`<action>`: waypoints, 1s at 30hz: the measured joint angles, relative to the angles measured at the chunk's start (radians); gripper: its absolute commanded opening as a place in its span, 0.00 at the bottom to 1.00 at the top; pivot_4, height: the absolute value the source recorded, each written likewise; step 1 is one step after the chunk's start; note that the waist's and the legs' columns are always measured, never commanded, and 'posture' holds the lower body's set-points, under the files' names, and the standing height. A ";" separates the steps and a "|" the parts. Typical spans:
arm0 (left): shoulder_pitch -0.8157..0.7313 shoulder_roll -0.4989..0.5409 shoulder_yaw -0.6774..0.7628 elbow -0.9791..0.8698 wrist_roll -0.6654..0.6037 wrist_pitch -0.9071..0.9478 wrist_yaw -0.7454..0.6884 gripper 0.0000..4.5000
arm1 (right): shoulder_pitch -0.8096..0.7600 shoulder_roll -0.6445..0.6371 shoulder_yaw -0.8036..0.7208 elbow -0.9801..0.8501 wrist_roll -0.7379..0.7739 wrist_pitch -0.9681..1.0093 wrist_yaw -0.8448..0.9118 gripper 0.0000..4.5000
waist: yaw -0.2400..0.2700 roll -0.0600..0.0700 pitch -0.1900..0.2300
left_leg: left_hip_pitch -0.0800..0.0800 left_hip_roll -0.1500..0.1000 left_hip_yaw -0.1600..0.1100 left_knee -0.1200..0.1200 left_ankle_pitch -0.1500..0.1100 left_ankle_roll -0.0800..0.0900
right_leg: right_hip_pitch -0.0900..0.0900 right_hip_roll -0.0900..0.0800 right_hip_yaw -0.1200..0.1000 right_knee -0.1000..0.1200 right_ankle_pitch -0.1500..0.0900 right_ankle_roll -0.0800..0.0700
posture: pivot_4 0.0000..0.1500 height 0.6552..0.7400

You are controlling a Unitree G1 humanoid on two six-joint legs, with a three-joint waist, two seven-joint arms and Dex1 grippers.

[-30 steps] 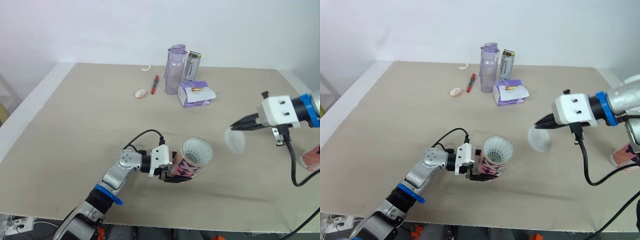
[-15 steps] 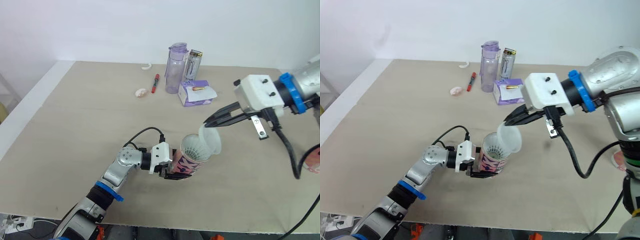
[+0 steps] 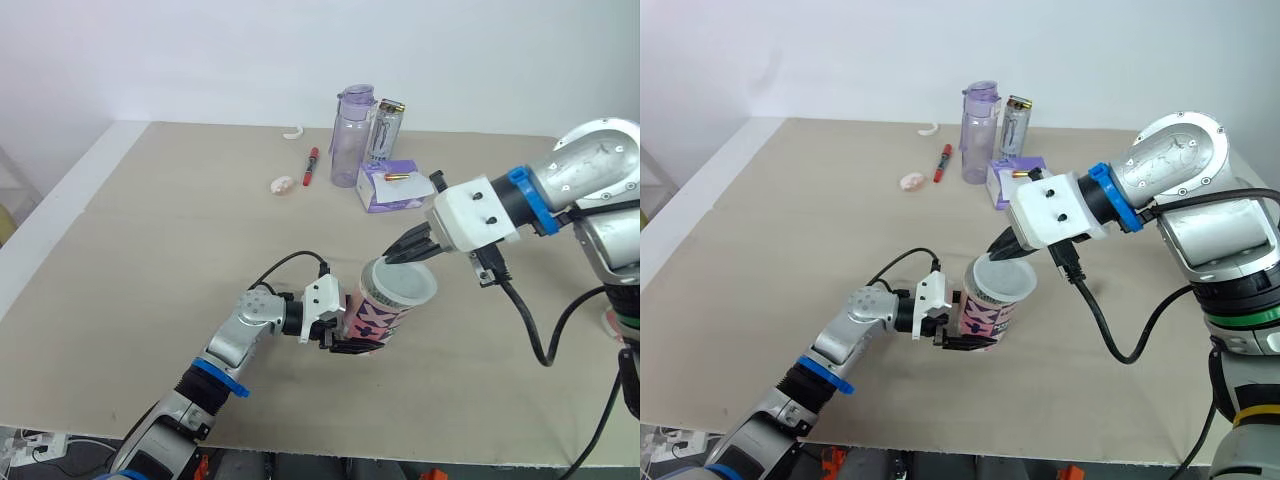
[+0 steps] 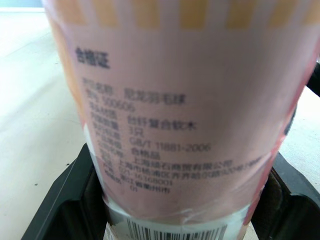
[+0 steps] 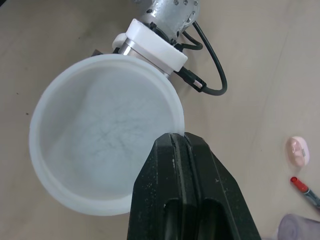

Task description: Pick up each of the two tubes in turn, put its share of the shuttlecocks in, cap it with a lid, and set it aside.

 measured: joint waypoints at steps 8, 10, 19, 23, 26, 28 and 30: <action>0.001 0.002 0.000 -0.006 0.000 0.007 0.000 0.73 | 0.001 0.014 0.002 0.005 -0.021 -0.065 0.000 0.02 | 0.000 0.000 0.000 | 0.000 0.000 0.000 0.000 0.000 0.000 | 0.000 0.000 0.000 0.000 0.000 0.000 | 1.00 1.00; 0.001 0.002 0.000 -0.006 0.000 0.007 0.000 0.73 | 0.001 0.023 0.002 0.007 -0.028 -0.080 -0.002 0.02 | 0.000 0.000 0.000 | 0.000 0.000 0.000 0.000 0.000 0.000 | 0.000 0.000 0.000 0.000 0.000 0.000 | 1.00 1.00; 0.000 0.004 0.004 -0.006 0.000 0.011 0.000 0.73 | -0.017 0.069 0.013 0.052 -0.062 -0.116 -0.002 0.02 | -0.001 0.000 0.000 | 0.000 0.000 0.000 0.000 0.000 0.000 | -0.001 0.001 0.000 0.000 0.001 -0.001 | 1.00 1.00; 0.000 0.005 0.005 -0.006 0.000 0.012 0.001 0.73 | -0.020 0.075 0.013 0.060 -0.067 -0.123 0.000 0.02 | -0.001 0.000 0.000 | 0.000 0.000 0.000 0.000 0.000 0.000 | -0.001 0.001 0.000 0.000 0.001 -0.002 | 1.00 1.00; 0.000 0.006 0.005 -0.006 0.000 0.019 0.002 0.73 | -0.020 0.075 0.013 0.059 -0.067 -0.123 0.000 0.02 | -0.001 0.000 0.000 | 0.000 0.001 0.000 0.000 0.000 0.000 | -0.001 0.001 0.000 0.000 0.001 -0.002 | 1.00 1.00; 0.000 0.007 0.005 -0.006 0.000 0.021 0.002 0.73 | -0.019 0.073 0.013 0.052 -0.067 -0.116 0.001 0.02 | -0.001 0.000 0.000 | 0.000 0.001 0.000 0.000 0.000 0.000 | -0.001 0.001 0.000 0.000 0.001 -0.002 | 1.00 1.00; 0.000 0.007 0.004 -0.006 0.000 0.021 0.002 0.73 | -0.019 0.068 0.013 0.041 -0.065 -0.099 0.001 0.23 | -0.001 0.000 0.000 | 0.000 0.001 0.000 0.000 0.000 0.000 | -0.001 0.001 0.000 0.000 0.001 -0.002 | 1.00 1.00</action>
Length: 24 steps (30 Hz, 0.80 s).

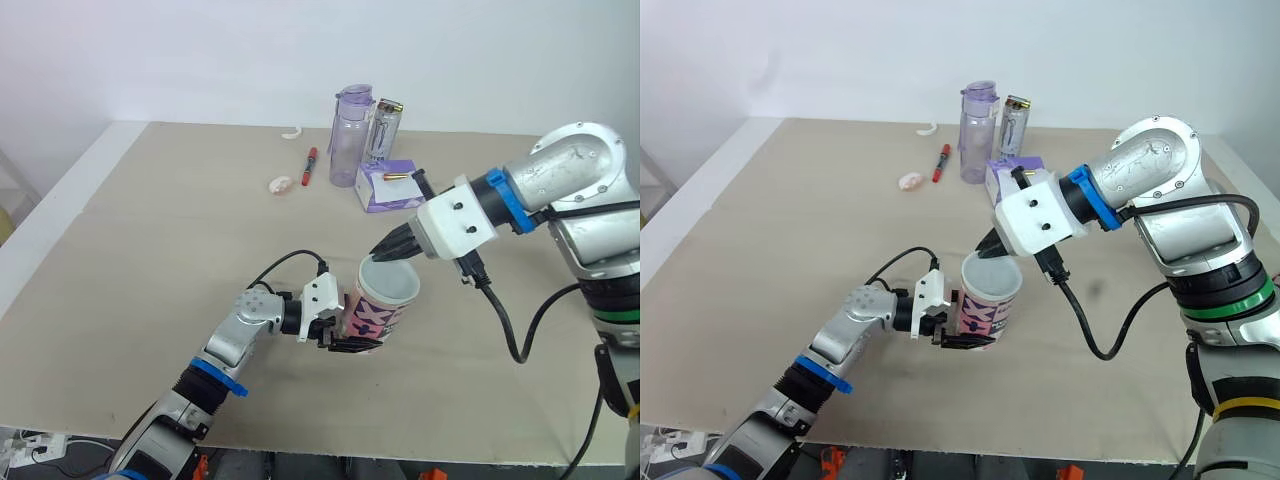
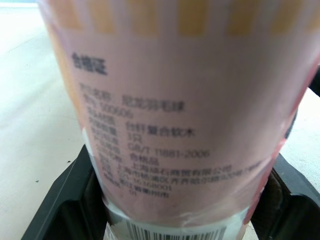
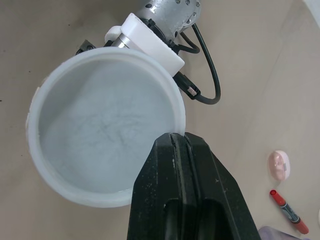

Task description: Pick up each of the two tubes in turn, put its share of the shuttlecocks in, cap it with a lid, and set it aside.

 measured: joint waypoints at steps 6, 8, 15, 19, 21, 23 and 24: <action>0.000 0.004 -0.002 0.000 0.000 0.000 -0.001 0.73 | 0.012 -0.011 -0.023 -0.017 0.033 0.057 -0.007 0.71 | 0.000 0.000 0.000 | 0.000 0.001 0.000 0.000 0.000 0.000 | 0.000 0.000 0.000 0.000 0.000 0.000 | 1.00 1.00; 0.000 0.004 -0.002 0.000 0.000 0.000 -0.001 0.73 | 0.013 -0.009 -0.039 -0.017 0.060 0.098 -0.011 0.71 | 0.000 0.000 0.000 | 0.000 0.002 0.000 0.000 0.000 0.000 | 0.000 0.000 0.000 0.000 0.000 0.000 | 1.00 1.00; 0.000 0.004 -0.002 0.000 0.000 0.000 -0.001 0.73 | -0.032 -0.011 -0.145 -0.004 0.198 0.357 -0.062 0.71 | 0.000 0.000 0.000 | 0.000 0.003 0.000 0.000 0.000 0.000 | -0.001 0.000 0.000 0.000 0.000 0.000 | 1.00 1.00; 0.000 0.006 -0.002 0.000 0.000 0.000 -0.001 0.73 | -0.010 -0.045 -0.171 -0.036 0.250 0.452 -0.071 0.53 | 0.000 -0.001 0.000 | -0.001 0.003 0.001 -0.001 0.000 0.000 | -0.001 0.000 0.000 0.000 0.000 -0.001 | 1.00 1.00; 0.000 0.007 -0.002 0.000 0.000 -0.001 -0.001 0.73 | 0.019 -0.044 -0.171 -0.076 0.275 0.483 -0.074 0.32 | 0.000 -0.001 0.000 | -0.001 0.004 0.001 -0.001 0.000 0.000 | -0.001 0.000 0.000 0.000 0.000 0.000 | 1.00 1.00; 0.000 0.008 -0.002 0.000 0.000 -0.001 -0.001 0.73 | 0.044 -0.037 -0.167 -0.119 0.297 0.520 -0.088 0.15 | 0.000 -0.001 0.000 | -0.001 0.004 0.001 -0.001 0.000 0.000 | -0.001 0.000 0.000 0.000 0.000 -0.001 | 1.00 1.00; 0.000 0.007 -0.002 0.001 0.000 -0.001 -0.001 0.73 | 0.051 -0.035 -0.164 -0.136 0.305 0.534 -0.094 0.08 | 0.000 -0.001 0.000 | -0.001 0.004 0.001 -0.001 0.000 0.000 | -0.001 0.000 -0.001 0.000 0.000 -0.001 | 1.00 1.00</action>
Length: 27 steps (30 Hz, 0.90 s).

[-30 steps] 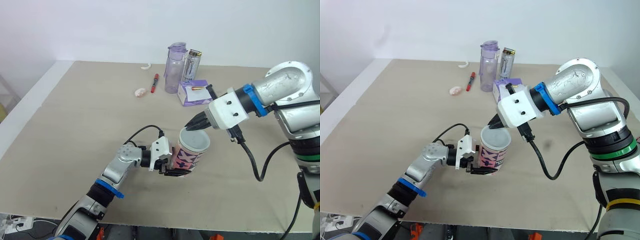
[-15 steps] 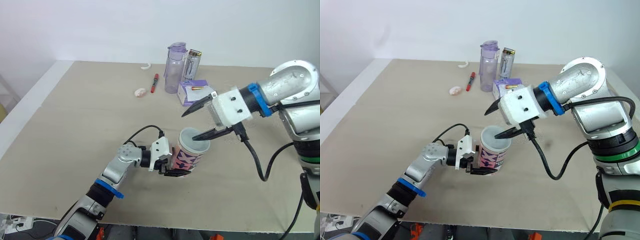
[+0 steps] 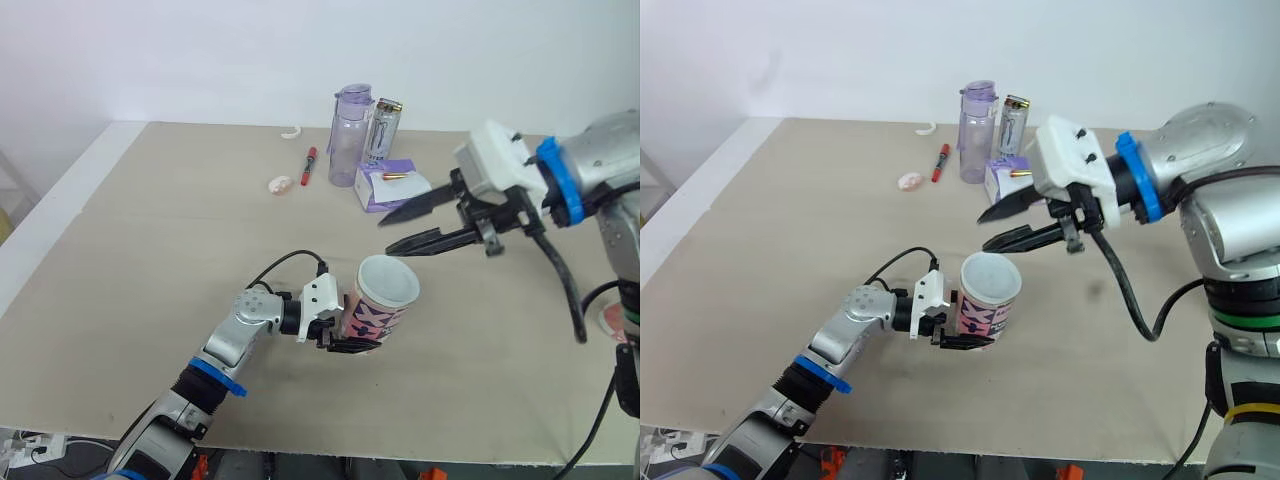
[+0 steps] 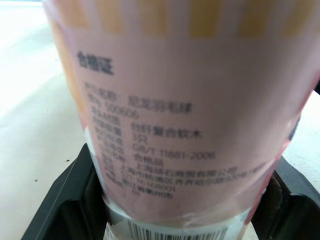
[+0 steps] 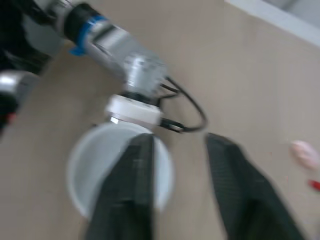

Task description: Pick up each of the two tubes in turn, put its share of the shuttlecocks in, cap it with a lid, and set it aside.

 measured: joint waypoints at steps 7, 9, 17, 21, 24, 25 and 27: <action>-0.002 0.000 -0.001 0.004 0.000 -0.003 0.000 0.73 | 0.039 -0.003 0.020 -0.036 0.006 0.030 0.000 0.03 | 0.000 0.000 0.000 | 0.000 0.000 0.000 0.000 0.000 0.000 | 0.000 0.000 0.000 0.000 0.000 0.000 | 1.00 1.00; -0.002 0.000 -0.001 0.004 0.000 -0.003 0.000 0.73 | 0.043 -0.011 0.038 -0.033 -0.006 0.025 0.005 0.03 | 0.000 0.000 0.000 | 0.000 0.000 0.000 0.000 0.000 0.000 | 0.000 0.000 -0.001 0.000 0.000 0.000 | 1.00 1.00; -0.004 0.000 -0.001 0.009 0.000 -0.005 0.001 0.73 | 0.080 -0.028 0.093 0.000 -0.087 -0.051 0.026 0.03 | 0.000 -0.001 0.000 | 0.000 0.000 0.000 0.000 0.000 0.000 | -0.001 0.000 -0.001 0.000 -0.001 0.002 | 1.00 1.00; -0.004 0.000 0.000 0.012 0.000 -0.009 0.002 0.73 | 0.080 -0.028 0.094 0.011 -0.112 -0.081 0.028 0.03 | 0.000 -0.001 0.000 | 0.000 0.001 0.000 0.000 0.000 0.000 | 0.000 0.000 -0.002 0.000 -0.002 0.004 | 1.00 1.00; -0.004 0.001 0.000 0.013 0.000 -0.010 0.003 0.73 | 0.080 -0.025 0.098 0.011 -0.125 -0.095 0.028 0.03 | 0.000 -0.001 0.000 | 0.000 0.001 0.000 0.000 0.000 0.000 | 0.000 0.000 -0.002 0.000 -0.002 0.004 | 1.00 1.00; -0.004 0.002 0.000 0.014 0.000 -0.010 0.003 0.73 | 0.080 -0.024 0.099 0.011 -0.127 -0.099 0.028 0.03 | 0.000 -0.001 0.000 | 0.001 0.001 0.000 0.000 0.000 0.000 | 0.000 0.000 -0.002 0.000 -0.002 0.004 | 1.00 1.00; -0.004 0.003 0.000 0.015 0.000 -0.011 0.004 0.73 | 0.080 -0.020 0.105 0.011 -0.138 -0.114 0.029 0.03 | 0.000 -0.002 0.000 | 0.001 0.002 0.000 0.000 0.000 0.000 | -0.001 0.000 -0.003 0.000 -0.002 0.004 | 1.00 1.00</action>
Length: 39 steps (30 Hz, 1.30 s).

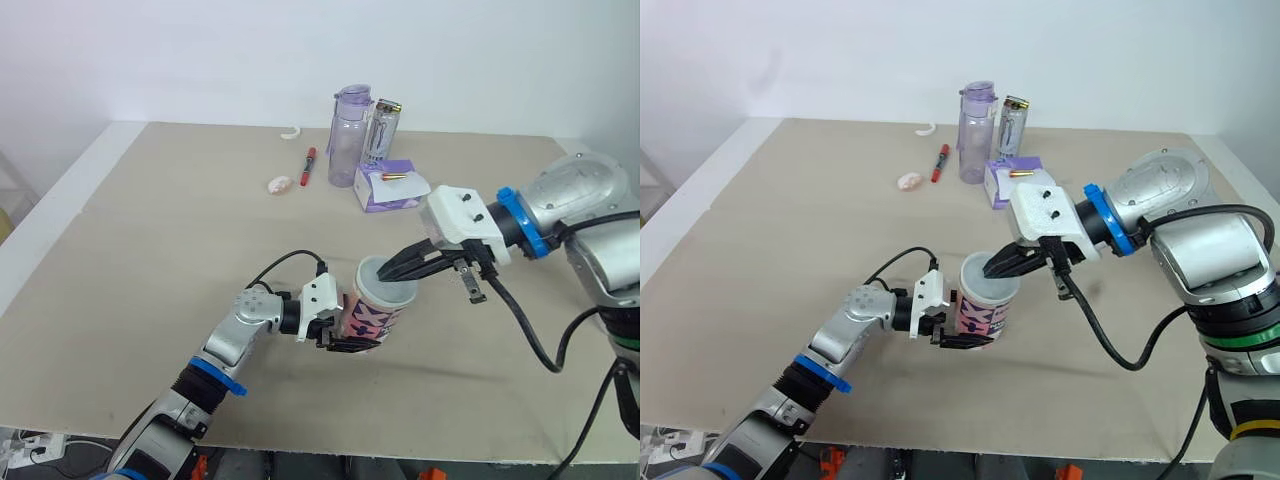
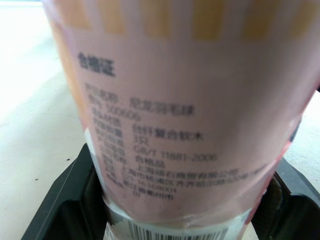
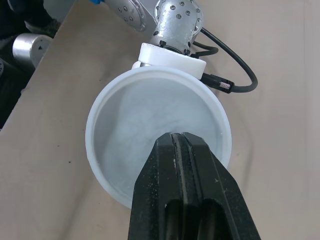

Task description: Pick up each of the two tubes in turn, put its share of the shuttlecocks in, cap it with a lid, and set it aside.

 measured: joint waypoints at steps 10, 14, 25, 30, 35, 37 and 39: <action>0.000 0.003 0.000 0.012 0.001 0.000 0.003 0.73 | -0.005 0.016 0.027 0.016 -0.066 -0.122 0.025 0.03 | 0.000 -0.006 -0.004 | 0.006 0.002 0.000 0.000 -0.002 -0.004 | 0.000 -0.004 -0.006 0.000 0.001 -0.001 | 1.00 1.00; 0.000 0.003 0.000 0.013 0.002 0.000 0.006 0.73 | -0.005 0.022 0.031 0.026 -0.084 -0.156 0.035 0.03 | 0.000 -0.009 -0.006 | 0.006 0.002 0.000 0.000 -0.002 -0.004 | 0.000 -0.005 -0.007 -0.001 0.002 -0.003 | 1.00 1.00; 0.000 0.003 -0.002 0.014 0.003 0.001 0.013 0.73 | -0.004 0.033 0.049 0.040 -0.118 -0.212 0.039 0.03 | 0.000 -0.014 -0.010 | 0.008 0.003 0.002 -0.001 -0.003 -0.005 | 0.000 -0.022 -0.029 -0.003 0.003 -0.005 | 1.00 1.00; 0.000 0.003 -0.001 0.015 0.003 0.004 0.022 0.73 | -0.001 0.044 0.048 0.060 -0.125 -0.218 0.038 0.03 | 0.000 -0.015 -0.011 | 0.009 0.003 0.003 -0.002 -0.004 -0.007 | 0.000 -0.035 -0.046 -0.004 0.003 -0.006 | 1.00 1.00; 0.000 0.003 0.000 0.013 0.003 0.006 0.023 0.73 | 0.010 0.056 0.018 0.064 -0.083 -0.132 0.033 0.03 | 0.001 -0.015 -0.011 | 0.009 0.006 0.003 -0.004 -0.004 -0.007 | 0.001 -0.045 -0.063 -0.009 0.005 -0.009 | 1.00 1.00; -0.001 0.003 0.000 0.011 0.003 0.007 0.023 0.73 | 0.028 0.054 -0.015 0.062 -0.017 -0.040 0.031 0.03 | 0.003 -0.015 -0.009 | 0.007 0.006 0.003 -0.004 -0.004 -0.007 | 0.000 -0.047 -0.068 -0.010 0.008 -0.012 | 1.00 1.00; -0.003 0.003 0.000 0.006 0.001 0.005 0.023 0.73 | 0.050 0.025 -0.094 0.068 0.074 0.066 0.020 0.03 | 0.005 -0.013 -0.007 | 0.003 0.005 0.004 -0.004 -0.004 -0.006 | 0.000 -0.051 -0.073 -0.013 0.017 -0.006 | 1.00 1.00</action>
